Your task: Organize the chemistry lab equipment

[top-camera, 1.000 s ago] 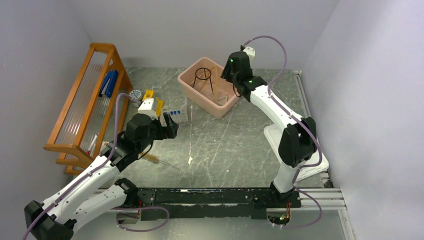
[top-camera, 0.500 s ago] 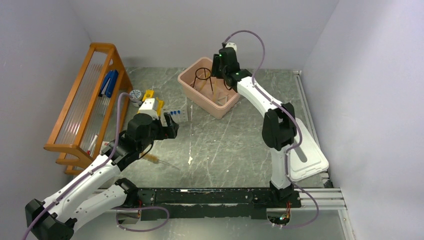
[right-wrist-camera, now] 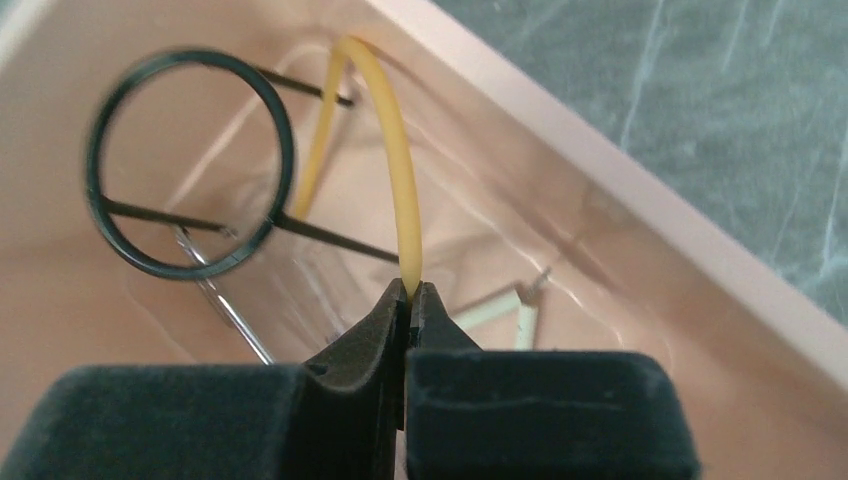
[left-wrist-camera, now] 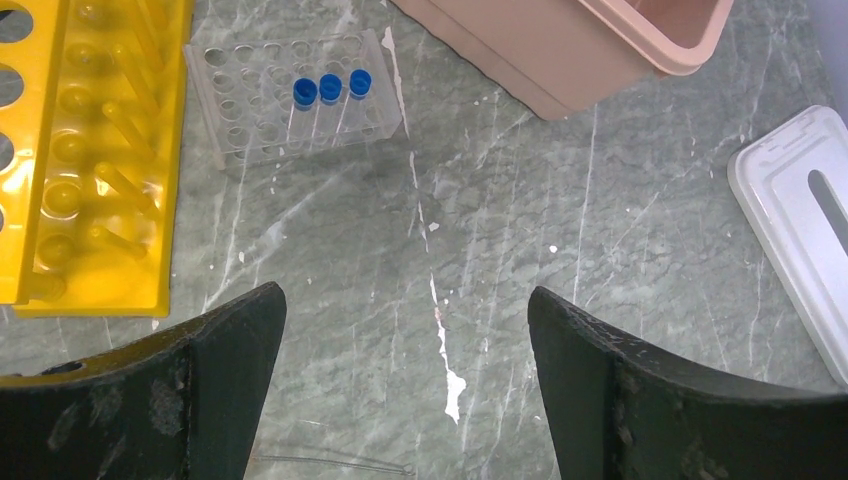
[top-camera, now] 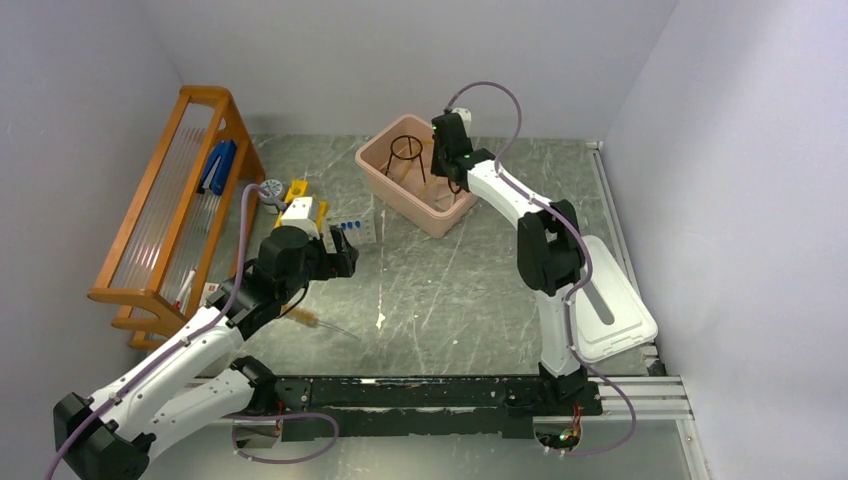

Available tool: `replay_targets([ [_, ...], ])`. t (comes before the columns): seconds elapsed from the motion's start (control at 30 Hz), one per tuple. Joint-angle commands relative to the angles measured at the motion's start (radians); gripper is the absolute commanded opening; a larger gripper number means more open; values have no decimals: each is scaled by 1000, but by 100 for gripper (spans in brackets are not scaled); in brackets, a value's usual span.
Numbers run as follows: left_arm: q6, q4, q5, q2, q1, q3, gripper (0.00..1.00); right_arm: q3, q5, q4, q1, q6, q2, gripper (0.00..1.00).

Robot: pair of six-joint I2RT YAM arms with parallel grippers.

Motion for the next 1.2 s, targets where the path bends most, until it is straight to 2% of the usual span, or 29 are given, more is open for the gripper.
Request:
replay_targets([
  [0.0, 0, 9, -9, 7, 1, 4, 94, -58, 44, -113, 1, 80, -71, 0],
  [0.13, 0, 9, -7, 4, 1, 3, 94, -106, 93, -201, 6, 131, -96, 0],
  [0.23, -2, 10, -7, 1, 1, 1, 94, -166, 109, -168, 10, 133, -147, 2],
  [0.37, 0, 7, -6, 5, 1, 4, 94, -188, 94, -123, 25, 107, -230, 27],
  [0.47, -1, 3, -9, 9, 1, 7, 94, -182, 99, -120, 28, 111, -289, 39],
  [0.53, -2, 3, -12, 6, 1, 7, 94, -180, 101, -118, 31, 106, -330, 43],
  [0.8, -4, -11, -17, 1, 1, 51, 94, -234, 72, -117, 90, 27, -461, 49],
  [1.03, 1, -125, -111, -31, 1, 185, 94, -480, -184, 32, 191, -31, -626, 49],
  [1.17, 15, -198, -205, -65, 1, 292, 94, -608, -221, 93, 276, -57, -675, 49],
])
